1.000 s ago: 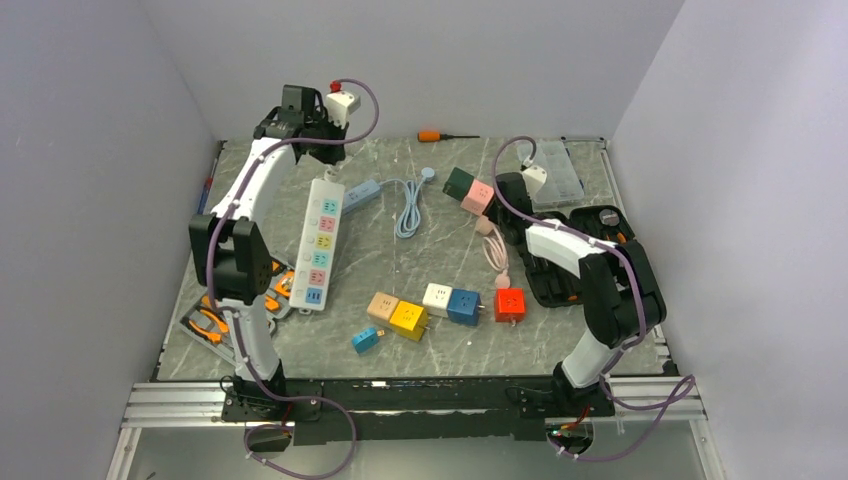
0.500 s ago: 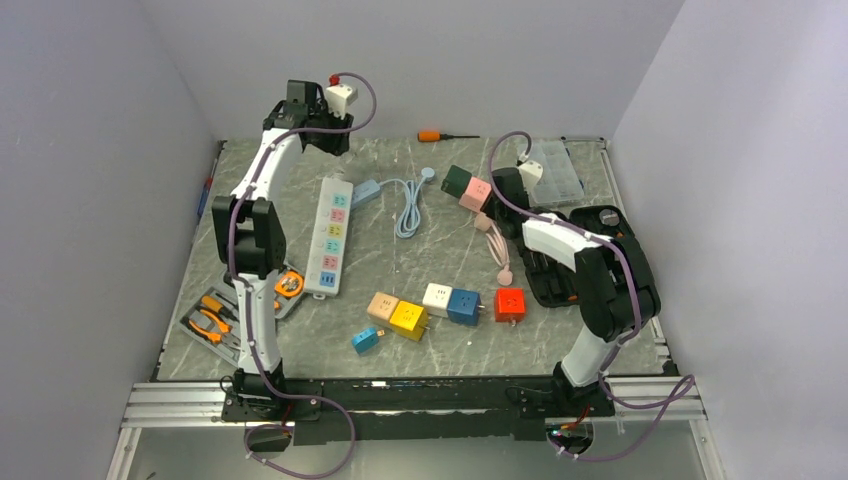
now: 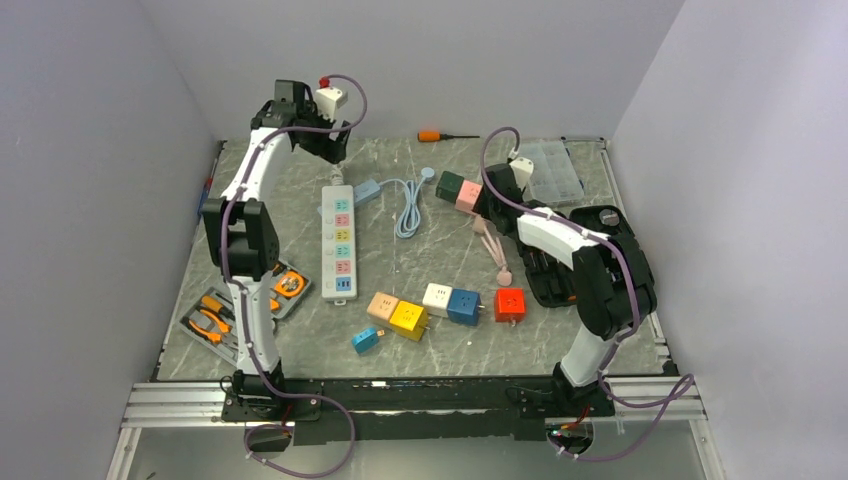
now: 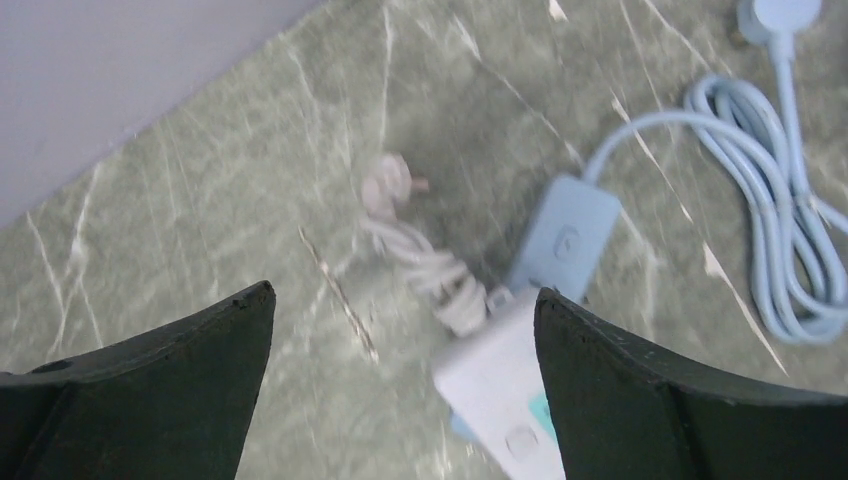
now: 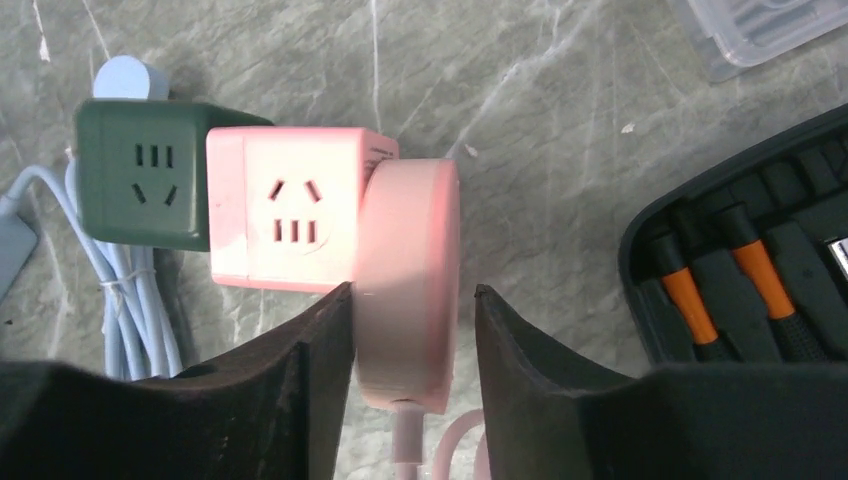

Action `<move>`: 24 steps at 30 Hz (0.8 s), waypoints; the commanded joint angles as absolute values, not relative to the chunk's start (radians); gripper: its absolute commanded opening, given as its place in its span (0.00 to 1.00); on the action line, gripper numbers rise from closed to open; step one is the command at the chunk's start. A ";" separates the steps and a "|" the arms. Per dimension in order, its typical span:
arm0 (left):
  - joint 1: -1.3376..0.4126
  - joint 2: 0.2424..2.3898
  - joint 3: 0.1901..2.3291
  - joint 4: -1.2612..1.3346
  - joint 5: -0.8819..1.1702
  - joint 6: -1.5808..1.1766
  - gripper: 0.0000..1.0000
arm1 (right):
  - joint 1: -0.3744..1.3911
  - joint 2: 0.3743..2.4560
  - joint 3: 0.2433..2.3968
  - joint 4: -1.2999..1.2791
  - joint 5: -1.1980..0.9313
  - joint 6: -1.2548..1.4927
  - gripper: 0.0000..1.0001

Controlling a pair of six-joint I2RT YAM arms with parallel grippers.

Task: Pull the plug off the socket
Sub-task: Place the plug at the center of the board, then remove the plug from the socket.

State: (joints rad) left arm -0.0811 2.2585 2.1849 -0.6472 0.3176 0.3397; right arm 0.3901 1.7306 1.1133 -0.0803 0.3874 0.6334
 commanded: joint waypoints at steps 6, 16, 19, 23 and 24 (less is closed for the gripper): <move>-0.083 1.843 1.938 -1.001 0.257 0.447 0.99 | 0.438 1.652 1.155 -0.186 0.353 0.618 0.98; -0.067 1.388 1.372 -1.119 0.358 0.501 0.99 | 0.556 1.469 1.138 -0.279 0.422 0.547 1.00; -0.067 1.258 1.252 -1.108 0.371 0.485 0.99 | 0.644 1.433 1.157 -0.322 0.471 0.506 1.00; -0.067 1.120 1.148 -1.123 0.421 0.450 1.00 | 0.764 1.389 1.164 -0.357 0.489 0.456 1.00; -0.067 1.091 1.125 -1.126 0.429 0.448 0.99 | 0.792 1.380 1.159 -0.360 0.474 0.439 1.00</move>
State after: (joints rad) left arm -0.0715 1.2098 1.1797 -1.1122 0.3485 0.4694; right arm 0.7029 1.4357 1.1305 -0.3031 0.4442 0.5220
